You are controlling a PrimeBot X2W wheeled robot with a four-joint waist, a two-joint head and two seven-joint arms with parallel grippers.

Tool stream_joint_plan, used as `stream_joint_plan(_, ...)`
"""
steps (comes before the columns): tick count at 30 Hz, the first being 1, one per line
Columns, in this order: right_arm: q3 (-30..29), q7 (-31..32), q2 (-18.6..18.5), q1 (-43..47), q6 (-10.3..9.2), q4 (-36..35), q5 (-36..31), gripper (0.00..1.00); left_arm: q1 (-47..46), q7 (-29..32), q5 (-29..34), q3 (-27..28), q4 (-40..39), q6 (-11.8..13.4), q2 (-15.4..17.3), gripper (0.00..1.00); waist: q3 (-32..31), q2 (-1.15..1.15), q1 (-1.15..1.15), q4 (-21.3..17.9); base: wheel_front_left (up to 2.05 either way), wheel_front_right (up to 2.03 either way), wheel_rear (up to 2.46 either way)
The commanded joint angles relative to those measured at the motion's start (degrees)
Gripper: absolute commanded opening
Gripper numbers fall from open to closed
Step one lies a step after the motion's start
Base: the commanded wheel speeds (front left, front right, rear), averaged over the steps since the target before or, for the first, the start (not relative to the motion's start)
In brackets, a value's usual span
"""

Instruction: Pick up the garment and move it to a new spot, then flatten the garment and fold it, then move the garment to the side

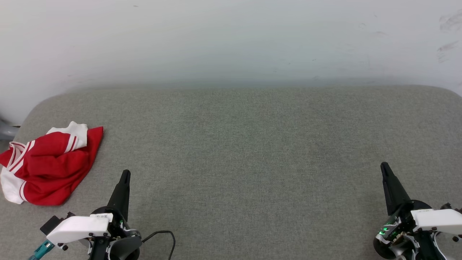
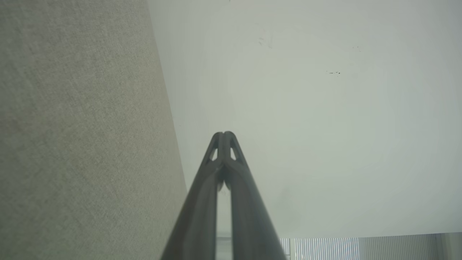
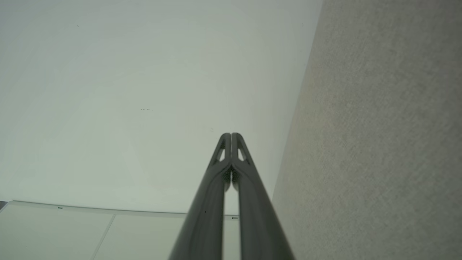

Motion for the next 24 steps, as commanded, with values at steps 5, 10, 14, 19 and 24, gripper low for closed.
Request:
stream_joint_plan(5,0.0,0.1,0.2,-0.6,-0.02,0.0,0.2,0.0,-0.3,0.1,0.0,0.2,-0.1,-0.2,-0.1,0.0,0.0,0.0,0.0,0.0,0.0,0.0,0.0)
stream_joint_plan(10,0.0,0.1,0.2,-0.6,-0.02,0.0,0.2,0.0,-0.3,0.1,0.0,0.2,-0.1,-0.2,-0.1,0.0,0.0,0.0,0.0,0.0,0.0,0.0,0.0)
stream_joint_plan(14,0.0,0.1,0.2,-0.6,-0.02,0.0,0.2,0.0,-0.3,0.1,0.0,0.2,-0.1,-0.2,-0.1,0.0,0.0,0.0,0.0,0.0,0.0,0.0,0.0)
stream_joint_plan(19,0.0,0.1,0.2,-0.6,-0.02,0.0,0.2,0.0,-0.3,0.1,0.0,0.2,-0.1,-0.2,-0.1,0.0,0.0,0.0,0.0,0.0,0.0,0.0,0.0)
stream_joint_plan(24,0.0,0.1,0.2,-0.6,-0.02,0.0,0.2,0.0,-0.3,0.1,0.0,0.2,-0.1,-0.2,-0.1,0.0,0.0,0.0,0.0,0.0,0.0,0.0,0.0)
